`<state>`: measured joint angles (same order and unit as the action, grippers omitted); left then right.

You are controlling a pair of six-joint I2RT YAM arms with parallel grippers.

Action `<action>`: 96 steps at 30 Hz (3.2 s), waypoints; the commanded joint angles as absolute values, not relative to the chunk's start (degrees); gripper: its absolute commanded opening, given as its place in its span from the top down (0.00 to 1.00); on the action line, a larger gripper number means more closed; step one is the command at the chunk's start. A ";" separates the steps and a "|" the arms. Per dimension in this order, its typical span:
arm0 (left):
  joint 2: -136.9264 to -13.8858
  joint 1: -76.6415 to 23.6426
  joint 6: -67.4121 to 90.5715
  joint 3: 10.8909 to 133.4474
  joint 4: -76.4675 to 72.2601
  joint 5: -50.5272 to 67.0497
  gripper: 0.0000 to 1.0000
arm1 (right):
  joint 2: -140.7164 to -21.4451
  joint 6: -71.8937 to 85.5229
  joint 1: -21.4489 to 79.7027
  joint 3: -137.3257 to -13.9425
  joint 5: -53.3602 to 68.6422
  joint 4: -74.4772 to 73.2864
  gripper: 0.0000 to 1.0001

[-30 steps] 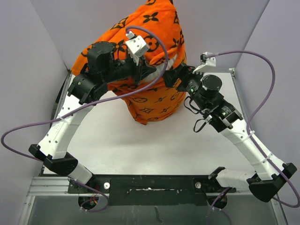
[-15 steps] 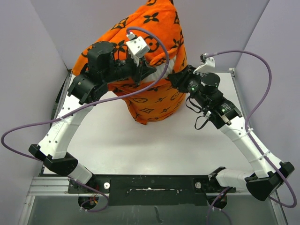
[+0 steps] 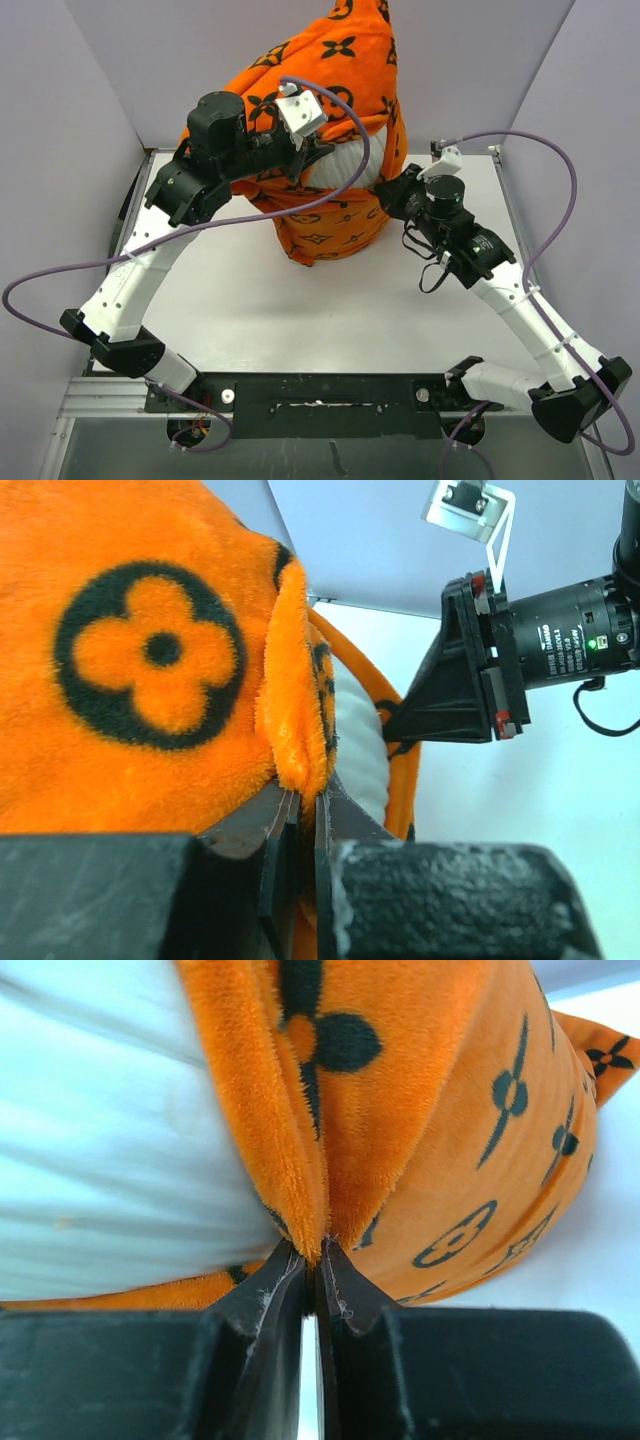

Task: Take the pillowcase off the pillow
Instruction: Remove the pillow from the pillowcase.

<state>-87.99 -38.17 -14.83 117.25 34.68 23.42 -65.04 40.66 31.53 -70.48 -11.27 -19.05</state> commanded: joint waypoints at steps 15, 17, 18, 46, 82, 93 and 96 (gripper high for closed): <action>-74.91 -37.79 -27.69 109.58 4.08 7.87 1.00 | -57.87 41.59 22.03 -50.05 -16.55 -31.85 1.00; -75.05 -37.95 -26.37 110.43 5.88 8.50 1.00 | -56.59 40.85 20.28 -51.29 -15.52 -33.64 1.00; -75.39 -37.92 -25.19 111.63 7.73 9.18 1.00 | -55.72 40.03 19.68 -52.50 -15.02 -34.11 0.99; -86.77 -43.81 -3.87 123.88 33.97 29.58 1.00 | -50.80 11.28 27.03 -76.96 12.35 -16.95 0.12; -90.59 -46.18 -9.57 135.68 43.59 33.38 1.00 | -70.67 -12.08 44.60 -72.71 -14.90 10.49 0.96; -83.72 -45.97 -26.48 126.75 27.92 21.12 1.00 | -62.77 -4.23 46.47 -62.01 -19.52 4.58 1.00; -81.30 -45.88 -34.38 121.68 18.80 16.00 1.00 | -59.53 -1.82 47.91 -57.49 -22.19 3.80 1.00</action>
